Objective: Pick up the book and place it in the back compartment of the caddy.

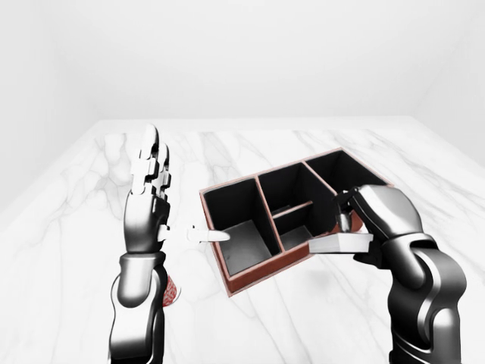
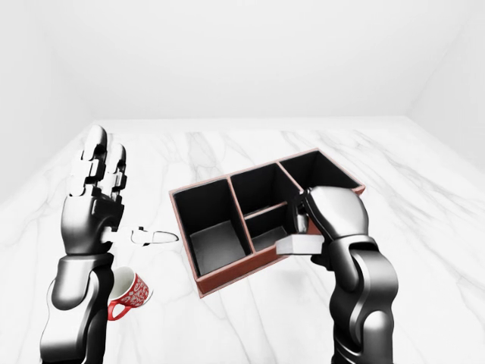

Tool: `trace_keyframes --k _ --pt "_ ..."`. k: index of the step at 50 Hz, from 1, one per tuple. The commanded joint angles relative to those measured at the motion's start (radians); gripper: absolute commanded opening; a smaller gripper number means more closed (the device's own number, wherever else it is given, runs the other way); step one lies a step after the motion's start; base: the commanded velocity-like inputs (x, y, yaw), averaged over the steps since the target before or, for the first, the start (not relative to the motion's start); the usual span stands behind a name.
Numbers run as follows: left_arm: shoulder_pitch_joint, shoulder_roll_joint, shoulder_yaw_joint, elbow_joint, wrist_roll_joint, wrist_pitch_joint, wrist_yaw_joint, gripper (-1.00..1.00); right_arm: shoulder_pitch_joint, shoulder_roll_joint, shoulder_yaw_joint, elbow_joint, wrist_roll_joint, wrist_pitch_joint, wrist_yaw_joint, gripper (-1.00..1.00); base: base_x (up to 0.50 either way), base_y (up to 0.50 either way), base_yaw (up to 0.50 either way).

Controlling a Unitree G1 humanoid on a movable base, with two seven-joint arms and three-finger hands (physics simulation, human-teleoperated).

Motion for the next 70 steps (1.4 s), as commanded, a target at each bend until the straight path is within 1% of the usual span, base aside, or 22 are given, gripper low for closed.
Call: trace_keyframes --k 1,28,45,50,57,70 --pt "-0.001 0.0 0.0 0.004 0.001 0.0 0.0 1.0 -0.038 0.01 0.032 -0.017 -0.039 0.0 0.0 -1.0 0.0 0.0 0.0" --pt "-0.001 0.001 0.002 -0.011 -0.002 0.0 -0.003 1.0 -0.117 0.048 0.117 -0.021 -0.108 0.0 0.0 -1.0 0.0 0.0 0.0" --pt "0.001 0.0 0.0 -0.012 0.0 0.0 -0.002 1.0 -0.13 0.071 0.152 0.0 -0.126 0.0 0.0 -1.0 0.0 0.0 0.0" --pt "-0.001 0.0 0.001 -0.011 -0.001 0.0 -0.002 1.0 -0.131 0.073 0.158 0.01 -0.127 0.0 0.0 -1.0 0.0 0.0 0.0" --pt "-0.002 0.001 0.001 -0.009 -0.001 0.0 -0.002 1.0 -0.164 0.071 0.162 0.021 -0.13 0.0 0.0 -1.0 0.0 0.0 0.0" --pt "-0.003 0.0 -0.002 -0.007 0.001 0.0 -0.001 1.0 -0.244 0.04 0.148 0.05 -0.111 0.0 0.0 -1.0 0.0 0.0 0.0"
